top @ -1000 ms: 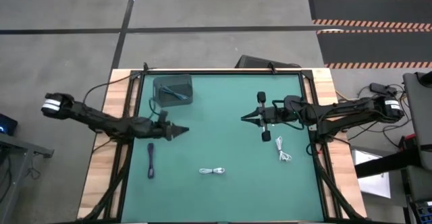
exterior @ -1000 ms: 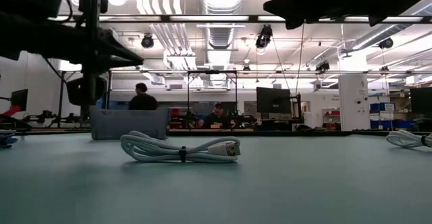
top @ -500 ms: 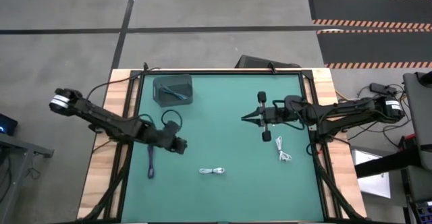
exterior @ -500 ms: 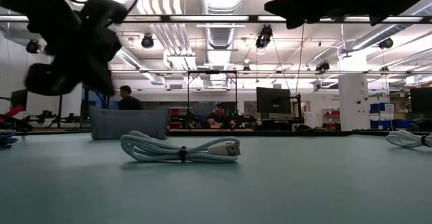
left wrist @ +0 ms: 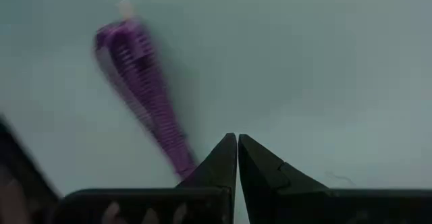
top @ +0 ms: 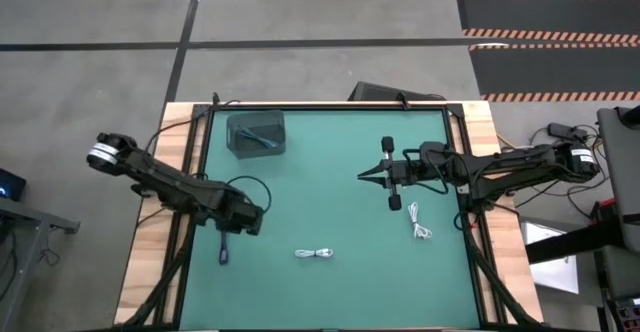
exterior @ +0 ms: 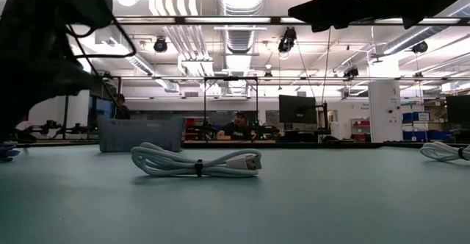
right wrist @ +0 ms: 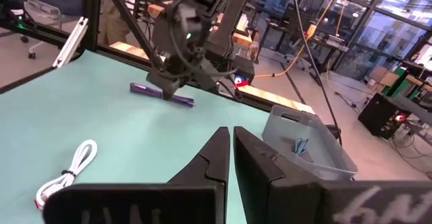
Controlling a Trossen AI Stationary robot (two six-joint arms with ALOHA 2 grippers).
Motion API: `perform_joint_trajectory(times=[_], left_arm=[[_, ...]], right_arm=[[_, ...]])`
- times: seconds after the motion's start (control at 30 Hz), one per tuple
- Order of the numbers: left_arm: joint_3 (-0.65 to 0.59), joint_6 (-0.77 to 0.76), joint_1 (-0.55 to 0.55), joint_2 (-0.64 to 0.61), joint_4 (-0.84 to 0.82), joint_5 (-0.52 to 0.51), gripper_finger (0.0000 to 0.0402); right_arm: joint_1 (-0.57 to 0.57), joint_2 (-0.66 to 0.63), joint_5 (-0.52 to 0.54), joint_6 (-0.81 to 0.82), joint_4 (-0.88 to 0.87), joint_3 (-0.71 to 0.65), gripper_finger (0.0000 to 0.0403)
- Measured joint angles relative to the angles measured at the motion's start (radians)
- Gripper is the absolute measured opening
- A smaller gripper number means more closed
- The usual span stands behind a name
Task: Pick and place USB-C Cables
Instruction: Put the purple charger cable into the black bin
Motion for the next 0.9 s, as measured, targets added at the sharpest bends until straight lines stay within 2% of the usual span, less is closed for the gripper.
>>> perform_joint_trajectory(times=[0.2,0.4,0.7,0.9], left_arm=[[0.000,-0.053,-0.013,0.041,-0.013,0.018,0.0001],[0.001,-0.061,-0.014,0.009,-0.048,0.018,0.0001],[0.123,-0.096,-0.039,-0.050,-0.295,0.011,0.0001],[0.107,-0.090,-0.055,-0.045,-0.287,0.004,0.0013]], right_arm=[[-0.001,0.000,0.000,-0.011,-0.007,0.000,0.0013],[-0.010,0.000,0.001,-0.010,-0.017,0.000,0.0013],[-0.010,0.001,0.009,-0.008,-0.024,0.001,0.0013],[-0.010,0.001,0.008,-0.006,-0.032,0.001,0.0013]])
